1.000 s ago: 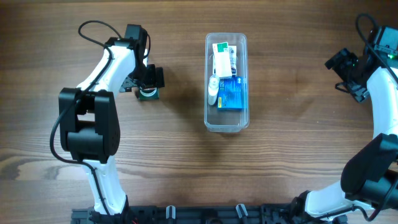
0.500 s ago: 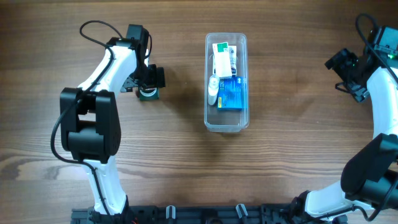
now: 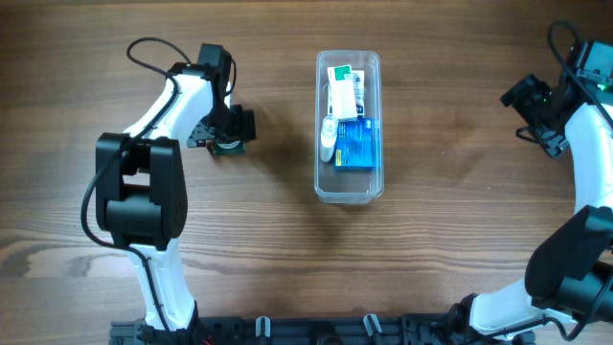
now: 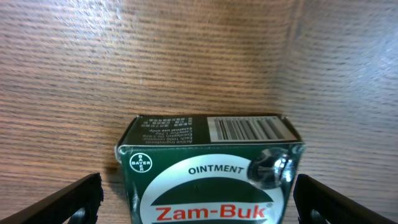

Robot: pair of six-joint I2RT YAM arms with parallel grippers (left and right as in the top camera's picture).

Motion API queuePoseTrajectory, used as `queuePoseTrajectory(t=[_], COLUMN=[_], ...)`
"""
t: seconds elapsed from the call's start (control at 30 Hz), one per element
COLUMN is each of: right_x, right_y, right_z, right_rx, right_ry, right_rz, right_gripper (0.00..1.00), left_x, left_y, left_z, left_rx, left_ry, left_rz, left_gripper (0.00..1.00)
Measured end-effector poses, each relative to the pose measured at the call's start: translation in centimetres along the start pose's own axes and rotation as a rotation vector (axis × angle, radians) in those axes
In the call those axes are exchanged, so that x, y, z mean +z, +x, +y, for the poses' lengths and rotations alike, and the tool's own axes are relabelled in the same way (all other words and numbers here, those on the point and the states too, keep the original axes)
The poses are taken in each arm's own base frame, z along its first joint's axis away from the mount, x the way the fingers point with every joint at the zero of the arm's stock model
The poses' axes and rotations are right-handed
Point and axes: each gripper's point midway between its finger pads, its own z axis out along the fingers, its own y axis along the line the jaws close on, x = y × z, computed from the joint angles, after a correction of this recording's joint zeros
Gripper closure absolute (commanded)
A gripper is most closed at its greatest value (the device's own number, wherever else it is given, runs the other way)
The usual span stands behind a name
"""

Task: Pack container
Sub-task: 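Grasp the green Zam-Buk tin with the left gripper and lift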

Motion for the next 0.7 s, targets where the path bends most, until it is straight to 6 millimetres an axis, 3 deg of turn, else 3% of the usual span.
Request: queuePoseTrajectory(t=[0.1, 0.27, 0.47, 0.7], right_x=[0.0, 0.0, 0.0, 0.0], right_y=[0.0, 0.0, 0.0, 0.0], right_z=[0.0, 0.0, 0.0, 0.0], right_rx=[0.0, 0.0, 0.0, 0.0], right_ry=[0.0, 0.0, 0.0, 0.0], right_rz=[0.0, 0.0, 0.0, 0.0], right_gripper=[0.0, 0.0, 0.0, 0.0], left_x=[0.35, 0.38, 0.38, 0.37], left_y=[0.41, 0.25, -0.1, -0.04], left_z=[0.11, 0.07, -0.02, -0.01], left_rx=[0.0, -0.001, -0.008, -0.01], left_ry=[-0.003, -0.002, 0.002, 0.002], left_rz=[0.011, 0.004, -0.01, -0.007], left_gripper=[0.03, 0.12, 0.36, 0.39])
